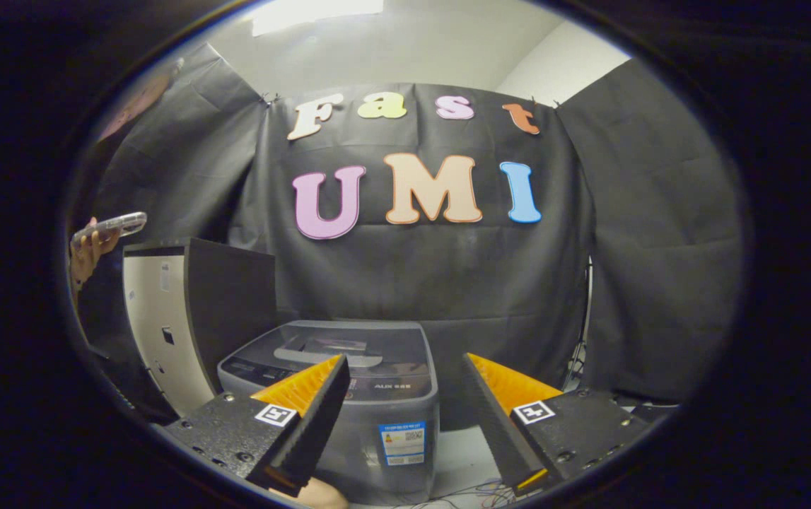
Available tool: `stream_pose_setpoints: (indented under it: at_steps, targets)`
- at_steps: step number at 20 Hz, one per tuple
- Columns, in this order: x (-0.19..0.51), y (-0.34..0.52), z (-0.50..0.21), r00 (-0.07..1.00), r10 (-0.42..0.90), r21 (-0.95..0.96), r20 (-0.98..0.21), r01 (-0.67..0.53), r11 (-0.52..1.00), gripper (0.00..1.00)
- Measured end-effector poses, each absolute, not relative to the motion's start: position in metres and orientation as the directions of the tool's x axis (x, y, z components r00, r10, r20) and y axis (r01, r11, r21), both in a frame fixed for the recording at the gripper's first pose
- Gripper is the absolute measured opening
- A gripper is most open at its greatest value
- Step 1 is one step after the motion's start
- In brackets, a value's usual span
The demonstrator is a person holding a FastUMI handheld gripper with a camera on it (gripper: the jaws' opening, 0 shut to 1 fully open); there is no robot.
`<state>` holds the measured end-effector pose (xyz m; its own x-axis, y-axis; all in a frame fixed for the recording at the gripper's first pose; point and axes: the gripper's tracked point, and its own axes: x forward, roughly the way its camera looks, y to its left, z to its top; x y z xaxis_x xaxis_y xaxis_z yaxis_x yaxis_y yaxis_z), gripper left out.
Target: Put the clothes into the washing machine and then close the washing machine lid.
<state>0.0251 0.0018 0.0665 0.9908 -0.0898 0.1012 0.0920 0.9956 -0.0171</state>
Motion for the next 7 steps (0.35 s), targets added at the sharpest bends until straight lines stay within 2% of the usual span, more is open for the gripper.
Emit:
stream_pose_setpoints:
  at_steps: [7]
  targets:
    - [0.006, 0.019, 0.037, 0.997, -0.056, -0.010, 0.044, 0.057, 0.998, 0.95]
